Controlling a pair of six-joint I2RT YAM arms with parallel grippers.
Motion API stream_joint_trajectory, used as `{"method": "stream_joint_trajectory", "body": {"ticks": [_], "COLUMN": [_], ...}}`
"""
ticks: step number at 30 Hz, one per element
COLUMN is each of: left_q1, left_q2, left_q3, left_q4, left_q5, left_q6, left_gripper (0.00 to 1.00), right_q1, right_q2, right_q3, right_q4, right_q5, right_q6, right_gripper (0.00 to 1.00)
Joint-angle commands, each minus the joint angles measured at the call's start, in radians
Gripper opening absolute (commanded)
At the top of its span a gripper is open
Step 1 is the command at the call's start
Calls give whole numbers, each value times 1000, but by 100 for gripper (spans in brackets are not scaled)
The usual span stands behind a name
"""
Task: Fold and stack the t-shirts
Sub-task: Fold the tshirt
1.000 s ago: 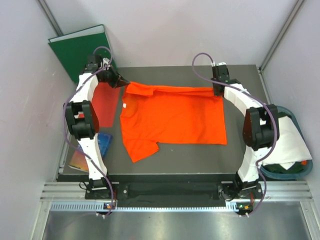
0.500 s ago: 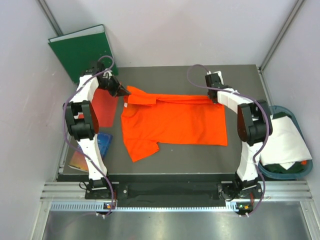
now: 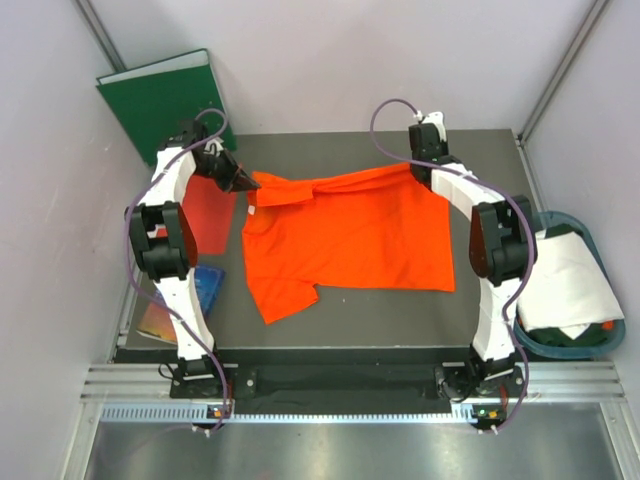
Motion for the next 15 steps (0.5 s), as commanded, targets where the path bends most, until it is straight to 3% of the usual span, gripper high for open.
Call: {"method": "stream_joint_trajectory", "body": {"ticks": [1, 5, 15], "left_q1": [10, 9, 10], "left_q2": [-21, -24, -8], "left_q3": [22, 5, 2], "left_q4": [-52, -59, -85], "left_q5": [5, 22, 84], "left_q6": [19, 18, -2], "left_gripper": [0, 0, 0], "right_q1": [8, 17, 54], "right_q2": [-1, -10, -16], "right_q3": [-45, -158, -223], "right_q4": [44, 35, -106], "right_q5": [-2, -2, 100], "right_q6": [-7, -14, 24], "right_gripper": [0, 0, 0]}}
